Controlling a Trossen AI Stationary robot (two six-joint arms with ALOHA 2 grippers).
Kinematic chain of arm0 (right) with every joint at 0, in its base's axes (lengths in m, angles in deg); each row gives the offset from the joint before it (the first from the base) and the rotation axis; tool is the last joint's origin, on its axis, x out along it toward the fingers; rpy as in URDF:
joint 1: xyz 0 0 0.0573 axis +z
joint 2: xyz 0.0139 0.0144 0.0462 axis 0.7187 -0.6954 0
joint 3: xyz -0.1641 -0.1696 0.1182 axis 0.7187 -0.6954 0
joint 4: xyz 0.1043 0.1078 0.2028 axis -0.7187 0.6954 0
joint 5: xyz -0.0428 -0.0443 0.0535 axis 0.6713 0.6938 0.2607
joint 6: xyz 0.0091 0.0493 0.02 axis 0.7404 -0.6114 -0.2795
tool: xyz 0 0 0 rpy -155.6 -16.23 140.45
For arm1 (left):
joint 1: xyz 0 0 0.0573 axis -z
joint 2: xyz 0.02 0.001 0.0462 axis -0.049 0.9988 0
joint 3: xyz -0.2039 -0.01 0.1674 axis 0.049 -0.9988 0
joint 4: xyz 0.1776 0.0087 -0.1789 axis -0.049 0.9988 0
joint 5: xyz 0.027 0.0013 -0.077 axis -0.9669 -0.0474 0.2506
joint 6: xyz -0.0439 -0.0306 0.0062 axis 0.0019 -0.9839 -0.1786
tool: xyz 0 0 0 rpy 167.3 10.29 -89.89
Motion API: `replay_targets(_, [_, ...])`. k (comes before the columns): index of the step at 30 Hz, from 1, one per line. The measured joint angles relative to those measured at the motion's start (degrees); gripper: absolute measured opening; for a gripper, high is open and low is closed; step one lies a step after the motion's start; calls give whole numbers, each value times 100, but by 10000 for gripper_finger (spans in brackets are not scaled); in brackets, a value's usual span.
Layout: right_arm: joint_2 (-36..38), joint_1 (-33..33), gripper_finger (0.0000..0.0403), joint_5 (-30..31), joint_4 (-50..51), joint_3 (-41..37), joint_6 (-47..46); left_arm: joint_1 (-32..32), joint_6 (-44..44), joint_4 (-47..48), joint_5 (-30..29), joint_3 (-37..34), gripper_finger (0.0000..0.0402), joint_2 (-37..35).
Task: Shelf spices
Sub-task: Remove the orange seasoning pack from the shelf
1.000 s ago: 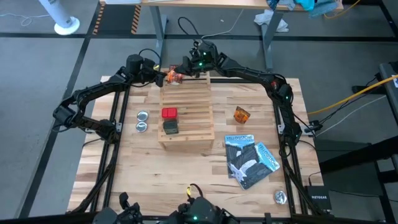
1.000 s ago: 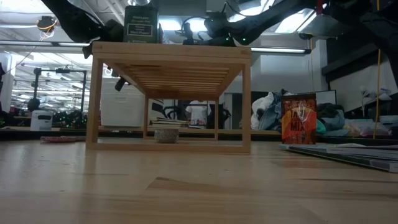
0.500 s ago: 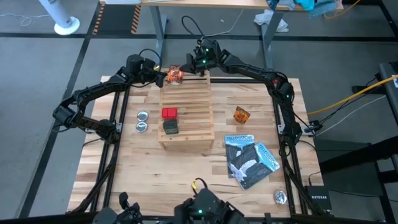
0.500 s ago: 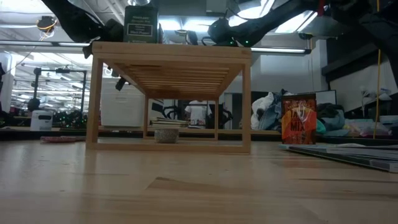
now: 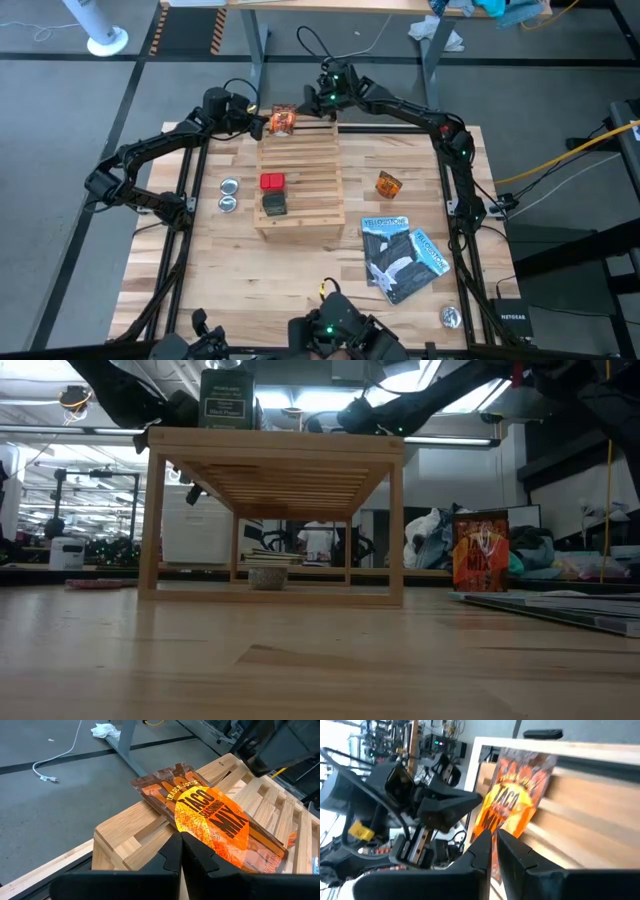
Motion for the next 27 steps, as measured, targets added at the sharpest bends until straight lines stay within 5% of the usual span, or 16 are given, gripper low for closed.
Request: replay_targets(27, [0, -611, 33, 384, 35, 0, 422, 0, 33, -16, 1, 4, 0, 0])
